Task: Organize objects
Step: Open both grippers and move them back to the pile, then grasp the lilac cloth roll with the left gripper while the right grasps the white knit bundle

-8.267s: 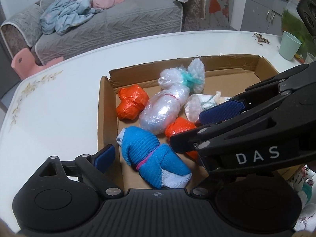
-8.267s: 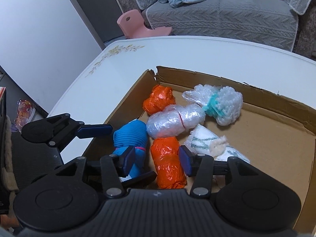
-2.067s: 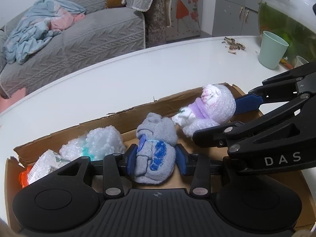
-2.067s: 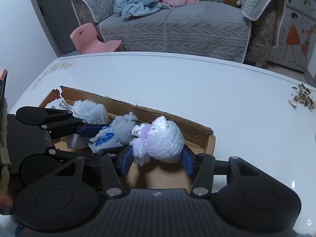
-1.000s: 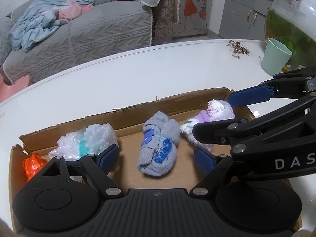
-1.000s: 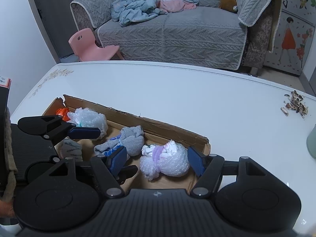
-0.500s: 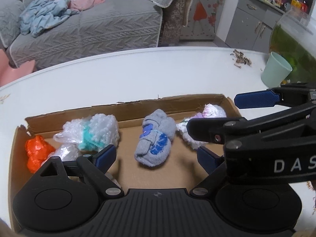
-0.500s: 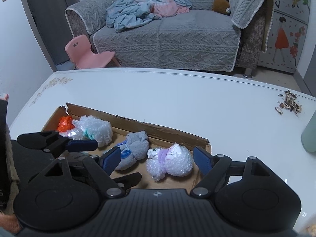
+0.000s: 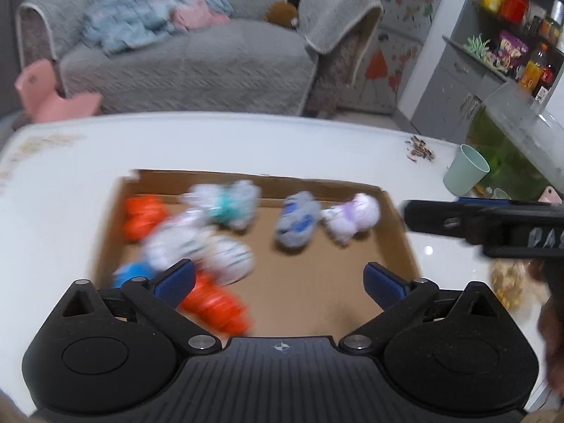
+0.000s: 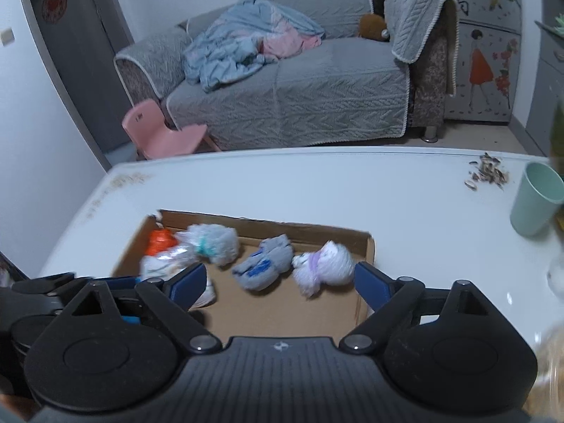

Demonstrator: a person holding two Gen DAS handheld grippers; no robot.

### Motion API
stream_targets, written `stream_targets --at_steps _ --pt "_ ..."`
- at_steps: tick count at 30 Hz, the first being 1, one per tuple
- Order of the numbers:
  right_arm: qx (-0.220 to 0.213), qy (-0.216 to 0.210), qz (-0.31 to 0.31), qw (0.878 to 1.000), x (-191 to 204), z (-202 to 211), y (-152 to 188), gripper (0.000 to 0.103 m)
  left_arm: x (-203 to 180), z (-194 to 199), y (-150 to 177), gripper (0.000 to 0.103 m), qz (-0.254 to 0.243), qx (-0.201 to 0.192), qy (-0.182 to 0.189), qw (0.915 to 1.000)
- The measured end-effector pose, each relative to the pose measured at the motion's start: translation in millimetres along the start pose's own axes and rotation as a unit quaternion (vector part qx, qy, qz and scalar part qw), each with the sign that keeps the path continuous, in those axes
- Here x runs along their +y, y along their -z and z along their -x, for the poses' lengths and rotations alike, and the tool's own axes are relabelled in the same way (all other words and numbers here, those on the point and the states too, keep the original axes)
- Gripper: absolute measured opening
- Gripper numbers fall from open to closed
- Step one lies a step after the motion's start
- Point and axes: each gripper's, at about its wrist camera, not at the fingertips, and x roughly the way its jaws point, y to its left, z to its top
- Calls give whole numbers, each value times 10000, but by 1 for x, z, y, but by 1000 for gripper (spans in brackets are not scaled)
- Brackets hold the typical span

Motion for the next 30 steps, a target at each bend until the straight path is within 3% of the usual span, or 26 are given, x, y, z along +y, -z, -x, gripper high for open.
stream_targets --at_steps 6,9,12,16,19,23,30 --pt "-108 -216 98 9997 18 38 38 92 62 79 64 103 -1 -492 -851 9952" --pt "-61 -355 456 9983 33 49 67 92 92 100 105 103 152 -426 -1208 9917" --pt "207 -467 863 9950 48 45 96 90 110 103 143 103 381 -153 -1283 9909" --pt "397 -611 1586 9846 64 33 131 85 109 108 176 102 289 -178 -1147 9928" --pt "577 -575 2124 9738 72 22 150 77 97 107 177 102 -103 -352 -981 9945" --pt "827 -502 2366 9668 76 8 163 63 93 95 167 102 -428 -488 -888 9939" --pt "1234 -563 2515 9583 86 10 179 54 100 40 154 101 -711 -108 -725 9948"
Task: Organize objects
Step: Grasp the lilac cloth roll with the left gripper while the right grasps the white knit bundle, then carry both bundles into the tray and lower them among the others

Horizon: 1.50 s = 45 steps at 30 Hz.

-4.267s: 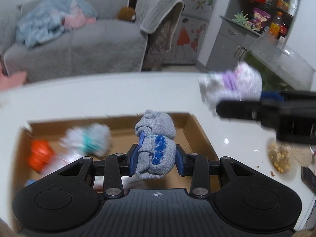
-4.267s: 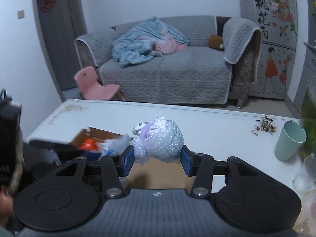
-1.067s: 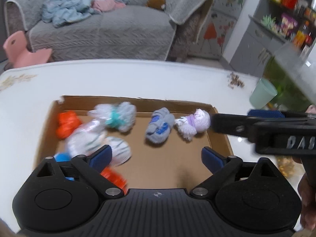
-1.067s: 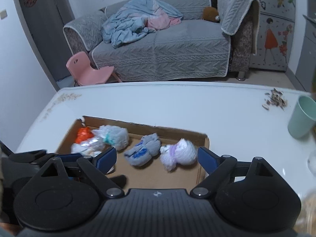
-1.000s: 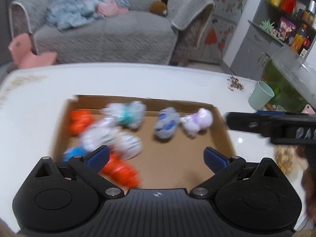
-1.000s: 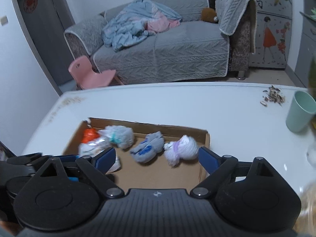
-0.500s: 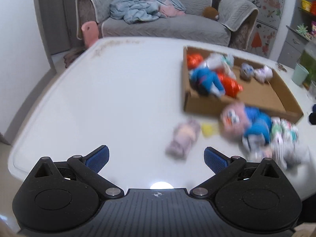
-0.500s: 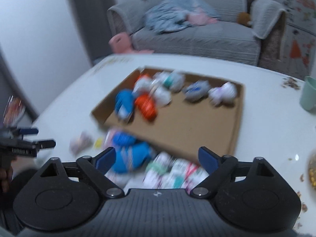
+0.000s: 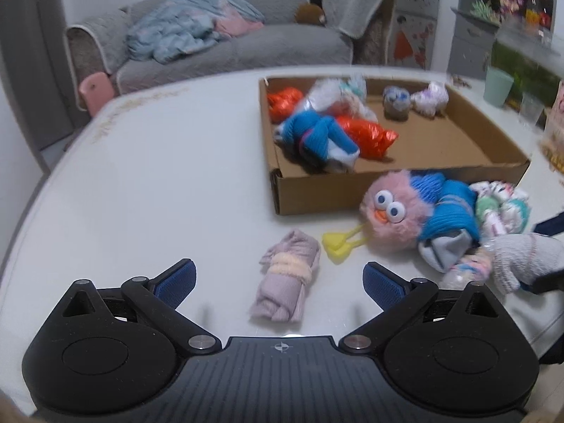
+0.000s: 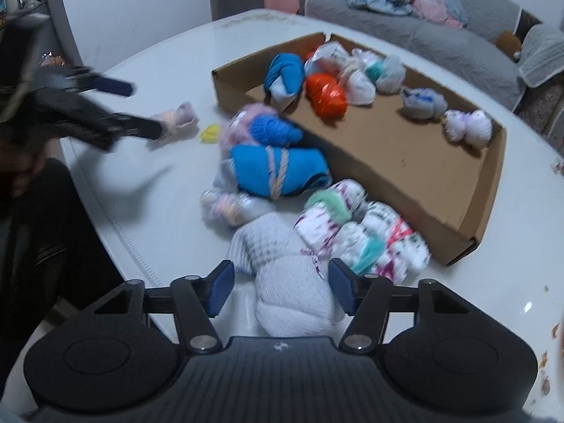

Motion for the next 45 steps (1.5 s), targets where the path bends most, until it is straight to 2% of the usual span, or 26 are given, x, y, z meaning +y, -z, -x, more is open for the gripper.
stream_targets --at_steps 6,8,13,17,23,29,36,45 --pt "122 32 -3 9999 1 -6 -1 54 -2 -19 -1 91 -209 144 205 9995" --pt "175 17 4 9998 1 -8 -1 53 -2 -19 -1 78 -189 158 273 9993" --pt "342 57 89 9994 3 -17 0 45 -4 -20 0 62 -138 222 407 9988" --pt "355 68 83 9993 2 -15 0 39 -5 -17 1 41 -58 191 481 9986" --pt "367 -1 83 9993 2 -7 -1 35 2 -8 1 37 236 293 504 9980" --pt "0 -128 -245 9996 -6 22 -7 35 5 30 3 37 462 168 454 9978" --pt "-407 -172 -492 9978 -19 46 -18 35 -4 70 -1 37 509 12 536 9973" --pt "-801 -277 -534 9950 -30 65 -34 35 -29 81 -39 37 373 -257 687 9966"
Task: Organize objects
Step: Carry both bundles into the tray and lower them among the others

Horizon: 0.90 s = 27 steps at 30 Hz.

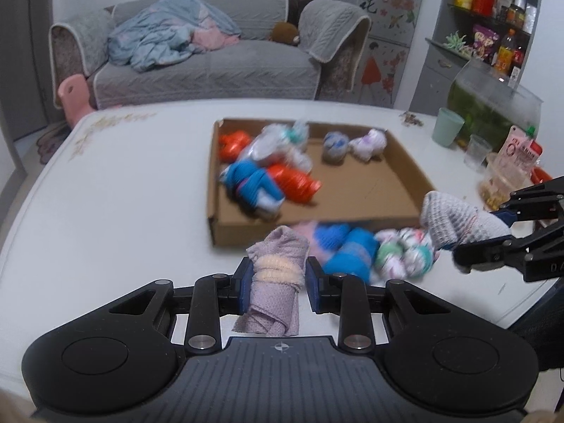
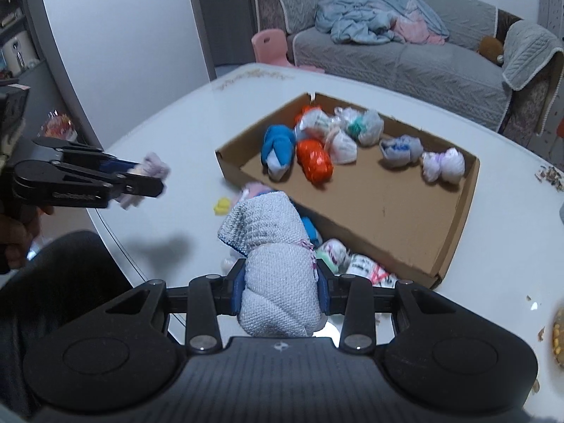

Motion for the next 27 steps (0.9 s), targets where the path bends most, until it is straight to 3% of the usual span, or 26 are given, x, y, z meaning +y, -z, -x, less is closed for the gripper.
stream_targets --at_steps 9,15,20,27 --pt "-438 264 -99 9986 -46 5 -48 35 -38 -48 -71 37 -219 -185 126 9995" --pt "-570 584 -244 9964 -88 -17 -78 35 -60 -98 -114 37 -255 -104 31 9996" --pt "-463 676 -542 9952 -112 -44 -83 35 -69 -138 -127 37 -131 93 -55 9999" --pt "-272 759 -905 9926 -138 -77 -87 35 -71 -181 -126 37 182 361 -499 9979"
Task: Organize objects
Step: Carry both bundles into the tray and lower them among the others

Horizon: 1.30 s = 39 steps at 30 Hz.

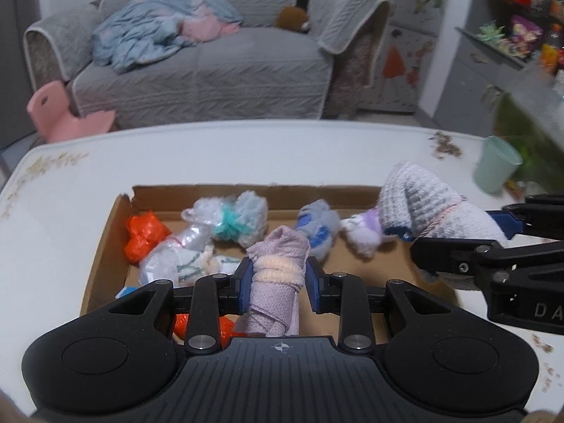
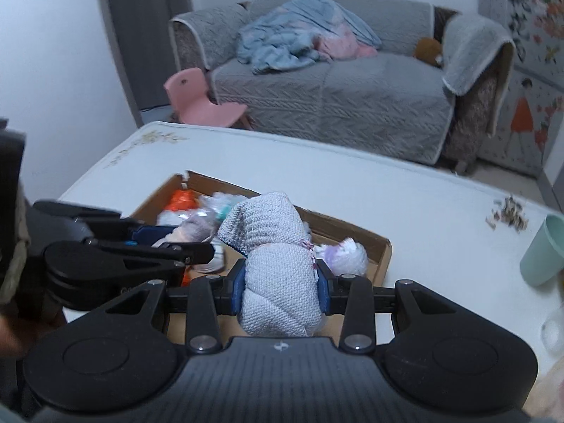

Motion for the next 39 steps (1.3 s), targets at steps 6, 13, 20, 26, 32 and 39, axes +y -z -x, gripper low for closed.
stream_targets --at_steps 6,13,20,26,32,39 --pt "129 101 -74 9998 -3 -13 7 35 -4 -27 3 37 76 234 -194 9995" --pt "248 131 -152 9995 -4 -21 10 35 -11 -44 5 37 11 336 -240 9991" --pt "342 173 -193 9991 -9 -28 9 35 -12 -52 4 37 -87 367 -262 9989" --pt "417 193 -173 9988 -14 -38 9 35 -13 -62 2 37 -244 401 -233 9986" --pt "530 198 -190 9982 -20 -49 10 35 -14 -73 1 37 -544 427 -207 9974" --pt "513 155 -129 9985 -21 -58 8 35 -14 -78 -1 37 -1000 296 -106 9945"
